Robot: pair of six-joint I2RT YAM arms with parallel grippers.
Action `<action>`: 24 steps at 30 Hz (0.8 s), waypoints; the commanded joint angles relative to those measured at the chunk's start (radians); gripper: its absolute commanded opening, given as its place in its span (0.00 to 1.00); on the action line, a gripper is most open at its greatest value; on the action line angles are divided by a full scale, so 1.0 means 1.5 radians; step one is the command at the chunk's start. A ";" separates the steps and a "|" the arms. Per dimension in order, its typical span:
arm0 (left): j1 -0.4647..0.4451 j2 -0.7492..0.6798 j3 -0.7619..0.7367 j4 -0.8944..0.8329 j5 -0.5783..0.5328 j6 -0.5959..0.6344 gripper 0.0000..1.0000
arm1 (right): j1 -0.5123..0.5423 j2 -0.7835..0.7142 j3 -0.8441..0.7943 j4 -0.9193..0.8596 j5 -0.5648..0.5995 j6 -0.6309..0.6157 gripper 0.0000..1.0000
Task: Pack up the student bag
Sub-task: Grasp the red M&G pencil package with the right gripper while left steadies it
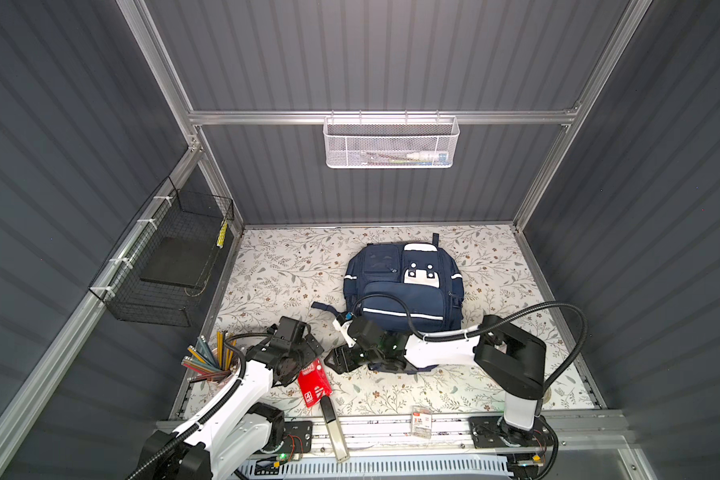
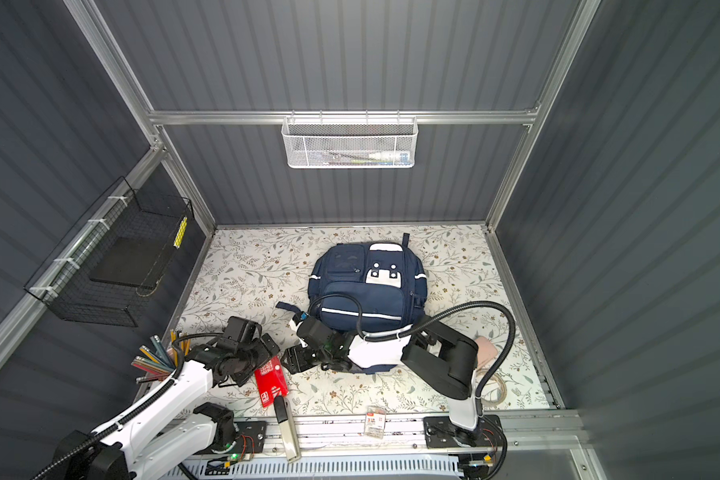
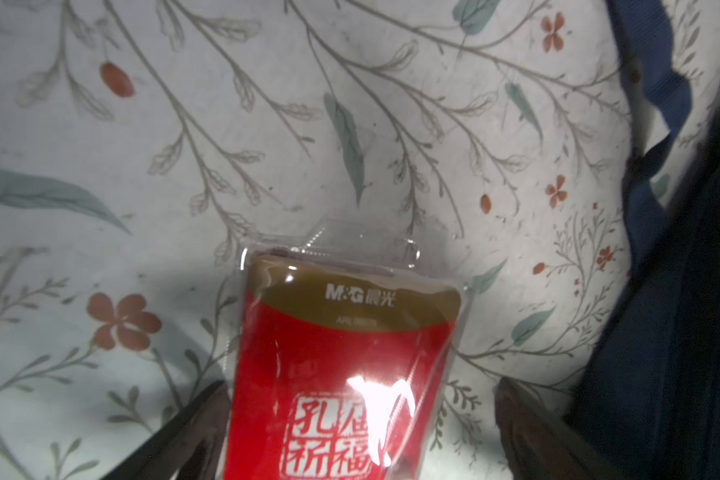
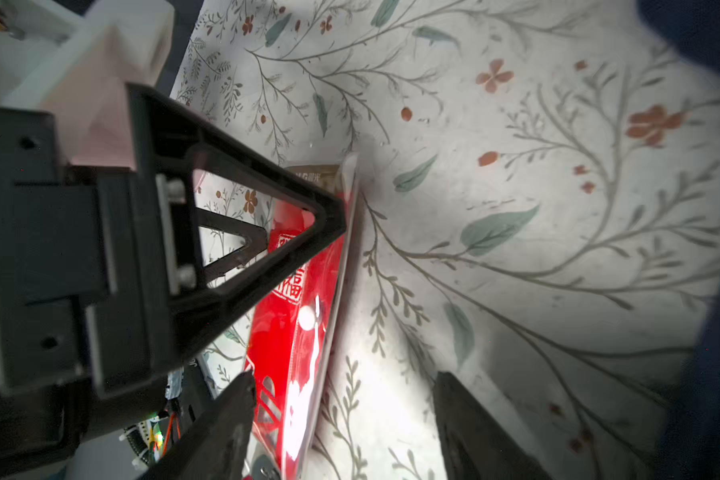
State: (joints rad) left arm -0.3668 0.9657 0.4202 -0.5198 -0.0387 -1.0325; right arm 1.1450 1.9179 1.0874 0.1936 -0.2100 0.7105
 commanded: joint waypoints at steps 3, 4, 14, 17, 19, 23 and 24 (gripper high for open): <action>-0.001 0.049 -0.079 0.117 0.066 -0.054 0.88 | -0.023 0.074 0.052 -0.016 -0.107 0.059 0.65; -0.001 0.055 -0.083 0.125 0.071 -0.061 0.86 | -0.029 0.088 0.062 -0.020 -0.120 0.071 0.63; -0.001 0.073 -0.105 0.178 0.087 -0.081 0.81 | -0.046 0.144 0.099 0.024 -0.191 0.097 0.50; -0.001 0.061 -0.098 0.172 0.091 -0.084 0.81 | -0.045 0.135 0.103 0.041 -0.196 0.085 0.21; -0.001 0.043 -0.088 0.151 0.087 -0.078 0.81 | -0.046 0.123 0.097 0.048 -0.185 0.079 0.15; -0.001 0.010 -0.057 0.124 0.072 -0.042 0.81 | -0.046 0.076 0.078 0.051 -0.160 0.060 0.04; -0.001 0.003 -0.042 0.116 0.072 -0.023 0.82 | -0.046 0.057 0.067 0.060 -0.151 0.055 0.04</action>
State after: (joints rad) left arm -0.3630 0.9791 0.3420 -0.1947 0.0288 -1.1156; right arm 1.0733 2.0861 1.2087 0.2321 -0.4648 0.8543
